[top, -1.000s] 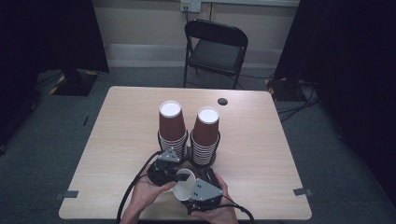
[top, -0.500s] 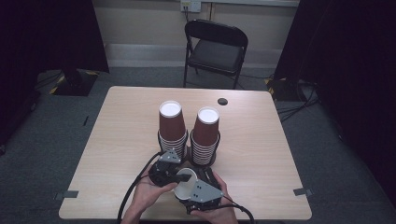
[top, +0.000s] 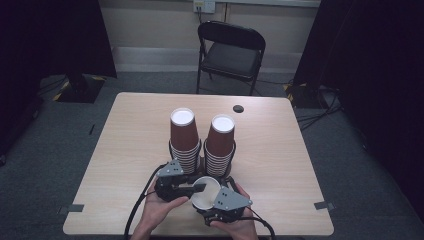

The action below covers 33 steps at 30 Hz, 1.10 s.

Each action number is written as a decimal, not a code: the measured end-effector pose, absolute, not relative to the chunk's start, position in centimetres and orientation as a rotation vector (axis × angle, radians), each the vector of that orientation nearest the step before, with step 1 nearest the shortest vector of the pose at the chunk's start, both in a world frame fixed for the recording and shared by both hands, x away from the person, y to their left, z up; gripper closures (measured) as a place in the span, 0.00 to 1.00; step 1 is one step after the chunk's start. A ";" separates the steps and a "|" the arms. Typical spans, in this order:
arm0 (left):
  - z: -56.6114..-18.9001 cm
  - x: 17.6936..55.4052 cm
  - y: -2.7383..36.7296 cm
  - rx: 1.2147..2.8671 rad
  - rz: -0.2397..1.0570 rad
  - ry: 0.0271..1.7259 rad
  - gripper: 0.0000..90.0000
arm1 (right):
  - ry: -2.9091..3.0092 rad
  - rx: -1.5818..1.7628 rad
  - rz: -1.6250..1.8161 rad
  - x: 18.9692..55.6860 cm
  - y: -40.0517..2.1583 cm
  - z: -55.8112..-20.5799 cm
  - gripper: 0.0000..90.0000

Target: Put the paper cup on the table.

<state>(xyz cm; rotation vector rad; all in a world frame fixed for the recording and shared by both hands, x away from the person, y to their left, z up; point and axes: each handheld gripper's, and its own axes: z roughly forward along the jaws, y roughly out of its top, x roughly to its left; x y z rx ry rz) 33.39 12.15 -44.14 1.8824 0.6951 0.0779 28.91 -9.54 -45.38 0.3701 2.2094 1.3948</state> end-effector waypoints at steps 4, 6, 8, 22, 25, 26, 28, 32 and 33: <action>-44.2 33.5 12.6 1.845 0.114 0.750 0.49 | 2.202 0.417 1.409 29.1 -10.1 -45.5 0.12; -44.2 33.4 12.8 1.831 0.127 0.756 0.45 | 2.196 0.425 1.415 29.2 -10.2 -45.5 0.12; -44.1 33.3 13.0 1.818 0.151 0.757 0.41 | 2.192 0.447 1.419 29.3 -10.4 -45.6 0.12; -44.5 32.6 14.7 1.699 0.292 0.856 0.19 | 2.146 0.585 1.473 29.9 -12.1 -45.9 0.12; -44.8 32.6 15.0 1.707 0.311 0.865 0.17 | 2.135 0.614 1.495 30.0 -12.6 -45.9 0.12; -45.0 32.6 15.2 1.710 0.307 0.877 0.17 | 2.133 0.624 1.502 30.0 -12.7 -45.9 0.12; -45.4 32.5 15.4 1.708 0.326 0.886 0.17 | 2.119 0.654 1.542 30.0 -13.1 -45.9 0.12; -46.2 32.3 16.0 1.703 0.360 0.904 0.17 | 2.089 0.709 1.597 30.3 -13.9 -45.9 0.12; -46.4 32.2 16.1 1.697 0.365 0.898 0.17 | 2.080 0.724 1.600 30.4 -14.1 -45.9 0.12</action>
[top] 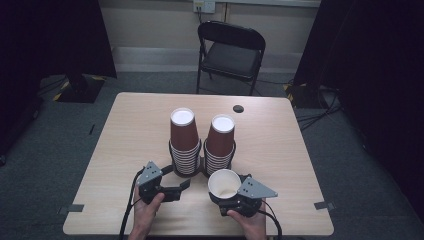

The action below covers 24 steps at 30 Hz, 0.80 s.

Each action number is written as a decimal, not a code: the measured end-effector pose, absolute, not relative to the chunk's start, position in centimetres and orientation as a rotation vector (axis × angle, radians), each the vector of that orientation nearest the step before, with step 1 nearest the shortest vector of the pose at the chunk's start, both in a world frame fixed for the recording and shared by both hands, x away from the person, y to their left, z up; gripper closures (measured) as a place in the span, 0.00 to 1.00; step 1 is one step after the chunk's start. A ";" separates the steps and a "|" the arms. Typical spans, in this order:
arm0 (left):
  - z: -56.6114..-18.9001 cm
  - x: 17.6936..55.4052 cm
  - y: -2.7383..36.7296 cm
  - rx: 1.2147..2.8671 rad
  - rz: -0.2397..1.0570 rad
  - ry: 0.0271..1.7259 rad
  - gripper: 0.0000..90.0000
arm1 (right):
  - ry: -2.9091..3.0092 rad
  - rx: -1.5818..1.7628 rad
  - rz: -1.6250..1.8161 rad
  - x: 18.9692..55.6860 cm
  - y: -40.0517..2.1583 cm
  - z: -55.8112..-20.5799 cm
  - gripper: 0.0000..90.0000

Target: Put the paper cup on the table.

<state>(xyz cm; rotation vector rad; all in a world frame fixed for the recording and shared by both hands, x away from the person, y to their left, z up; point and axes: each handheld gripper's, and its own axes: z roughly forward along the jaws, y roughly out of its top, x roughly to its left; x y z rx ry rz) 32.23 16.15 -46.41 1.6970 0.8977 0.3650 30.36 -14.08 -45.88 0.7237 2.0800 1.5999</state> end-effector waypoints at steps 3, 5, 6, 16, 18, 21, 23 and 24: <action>-46.8 32.1 16.6 1.689 0.364 0.873 0.17 | 2.057 0.749 1.613 30.6 -14.6 -45.8 0.12; -47.1 32.0 16.7 1.690 0.387 0.875 0.17 | 2.040 0.763 1.616 30.8 -14.9 -45.7 0.12; -47.3 31.9 16.8 1.689 0.408 0.869 0.17 | 2.036 0.767 1.620 30.9 -15.1 -45.6 0.12; -48.2 31.3 17.6 1.655 0.523 0.864 0.17 | 1.960 0.827 1.610 31.7 -16.8 -44.9 0.12; -48.5 31.2 17.7 1.651 0.551 0.874 0.17 | 1.939 0.840 1.614 32.1 -17.1 -44.8 0.12; -48.8 31.1 17.8 1.662 0.533 0.879 0.17 | 1.909 0.873 1.599 32.6 -17.7 -44.7 0.12; -49.0 31.0 17.6 1.665 0.565 0.891 0.17 | 1.892 0.890 1.594 33.0 -18.0 -44.6 0.12; -49.0 31.0 17.6 1.670 0.573 0.897 0.17 | 1.887 0.900 1.587 33.2 -18.3 -44.5 0.12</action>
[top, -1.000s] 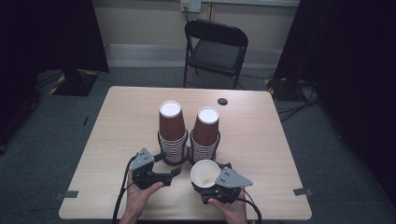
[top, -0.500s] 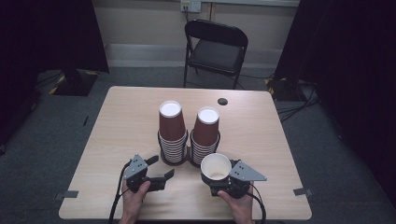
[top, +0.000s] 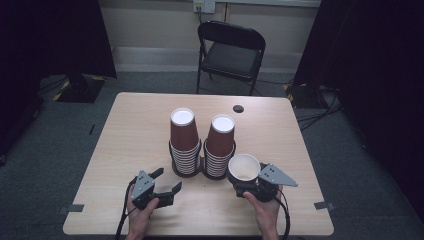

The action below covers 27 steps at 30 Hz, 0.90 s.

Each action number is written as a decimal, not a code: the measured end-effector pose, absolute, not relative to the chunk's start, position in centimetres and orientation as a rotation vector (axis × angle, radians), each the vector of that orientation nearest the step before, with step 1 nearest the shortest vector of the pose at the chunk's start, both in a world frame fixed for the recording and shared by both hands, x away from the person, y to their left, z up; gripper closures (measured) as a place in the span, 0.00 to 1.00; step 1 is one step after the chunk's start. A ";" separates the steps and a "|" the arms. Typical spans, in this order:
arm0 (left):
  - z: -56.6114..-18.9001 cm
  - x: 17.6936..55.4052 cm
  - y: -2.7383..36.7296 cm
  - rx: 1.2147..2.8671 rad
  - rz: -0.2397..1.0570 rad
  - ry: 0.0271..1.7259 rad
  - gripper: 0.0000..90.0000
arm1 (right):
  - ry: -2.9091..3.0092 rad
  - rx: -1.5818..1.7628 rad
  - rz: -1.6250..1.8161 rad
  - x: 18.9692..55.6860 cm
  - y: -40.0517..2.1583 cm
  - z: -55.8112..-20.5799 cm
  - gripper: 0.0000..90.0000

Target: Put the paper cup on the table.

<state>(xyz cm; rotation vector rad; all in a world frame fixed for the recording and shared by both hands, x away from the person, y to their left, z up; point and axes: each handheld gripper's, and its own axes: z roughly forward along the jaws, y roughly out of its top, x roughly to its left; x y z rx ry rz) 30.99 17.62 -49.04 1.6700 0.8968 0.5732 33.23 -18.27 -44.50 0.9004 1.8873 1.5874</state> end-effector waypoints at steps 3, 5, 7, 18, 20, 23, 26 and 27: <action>-49.3 31.0 17.7 1.659 0.581 0.917 0.17 | 1.863 0.915 1.571 33.8 -18.8 -44.1 0.11; -49.5 31.0 17.7 1.649 0.578 0.923 0.17 | 1.848 0.930 1.567 34.3 -19.1 -43.9 0.11; -49.6 31.1 17.7 1.648 0.567 0.920 0.17 | 1.839 0.940 1.569 34.8 -19.5 -43.7 0.11; -49.7 30.8 18.0 1.596 0.589 0.878 0.18 | 1.752 1.023 1.568 38.1 -21.5 -43.2 0.11; -49.7 30.6 17.9 1.598 0.611 0.870 0.18 | 1.745 1.029 1.557 38.5 -21.6 -43.2 0.11; -49.7 30.6 17.8 1.600 0.620 0.874 0.18 | 1.718 1.033 1.546 39.4 -21.8 -43.2 0.11; -49.7 30.5 17.7 1.600 0.640 0.871 0.18 | 1.711 1.057 1.540 40.4 -22.0 -43.4 0.11; -49.7 30.4 17.6 1.603 0.647 0.867 0.18 | 1.711 1.065 1.531 40.8 -22.0 -43.5 0.11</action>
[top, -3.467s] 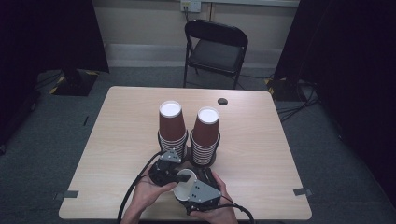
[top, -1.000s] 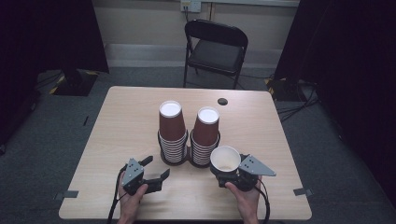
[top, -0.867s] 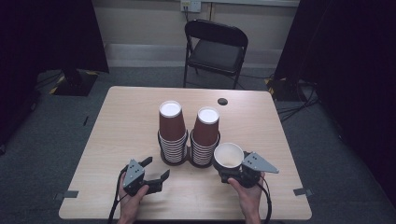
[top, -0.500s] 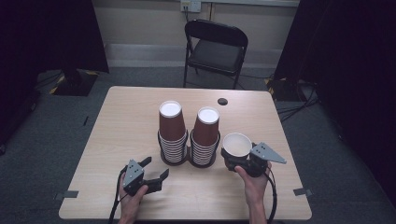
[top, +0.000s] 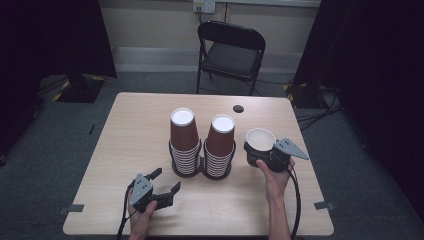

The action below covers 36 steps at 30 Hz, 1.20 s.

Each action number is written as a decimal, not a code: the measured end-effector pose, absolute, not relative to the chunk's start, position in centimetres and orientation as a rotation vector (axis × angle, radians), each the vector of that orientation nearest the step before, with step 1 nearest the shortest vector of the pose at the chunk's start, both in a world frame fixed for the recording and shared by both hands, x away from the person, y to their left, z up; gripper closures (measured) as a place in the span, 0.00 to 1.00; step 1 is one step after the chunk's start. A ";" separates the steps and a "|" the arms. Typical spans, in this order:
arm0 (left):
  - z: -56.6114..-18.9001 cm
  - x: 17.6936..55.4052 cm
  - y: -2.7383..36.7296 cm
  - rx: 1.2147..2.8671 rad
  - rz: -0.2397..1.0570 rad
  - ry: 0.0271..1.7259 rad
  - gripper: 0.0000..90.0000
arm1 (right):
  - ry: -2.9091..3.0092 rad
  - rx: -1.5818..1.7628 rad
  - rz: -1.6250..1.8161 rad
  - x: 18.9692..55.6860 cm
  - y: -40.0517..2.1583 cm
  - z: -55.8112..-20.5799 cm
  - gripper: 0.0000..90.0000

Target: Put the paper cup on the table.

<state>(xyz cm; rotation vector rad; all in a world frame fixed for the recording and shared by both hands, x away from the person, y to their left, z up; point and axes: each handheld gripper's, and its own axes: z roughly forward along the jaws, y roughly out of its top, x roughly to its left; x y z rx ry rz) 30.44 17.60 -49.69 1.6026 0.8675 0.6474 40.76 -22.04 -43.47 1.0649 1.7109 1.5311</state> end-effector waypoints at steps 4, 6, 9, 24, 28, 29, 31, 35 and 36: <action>-49.6 30.4 17.4 1.625 0.672 0.864 0.18 | 1.709 1.079 1.517 42.0 -22.0 -43.7 0.11; -49.6 30.6 17.4 1.639 0.654 0.861 0.18 | 1.726 1.095 1.501 42.5 -21.8 -44.3 0.11; -49.6 30.5 17.3 1.641 0.655 0.863 0.18 | 1.751 1.121 1.477 43.5 -21.6 -45.6 0.11; -49.7 30.1 17.5 1.590 0.683 0.853 0.18 | 1.733 1.177 1.474 45.7 -21.0 -47.7 0.10; -49.7 30.0 17.4 1.594 0.681 0.841 0.18 | 1.719 1.180 1.475 45.7 -21.1 -48.1 0.10; -49.7 30.0 17.5 1.594 0.682 0.843 0.18 | 1.720 1.177 1.476 45.7 -21.1 -48.2 0.10; -49.7 30.1 17.5 1.593 0.680 0.844 0.18 | 1.731 1.169 1.466 45.6 -21.1 -48.2 0.10; -49.7 30.0 17.4 1.598 0.685 0.844 0.18 | 1.768 1.193 1.438 45.4 -21.4 -48.1 0.10; -49.7 30.0 17.4 1.602 0.689 0.841 0.18 | 1.774 1.198 1.438 45.4 -21.4 -48.2 0.10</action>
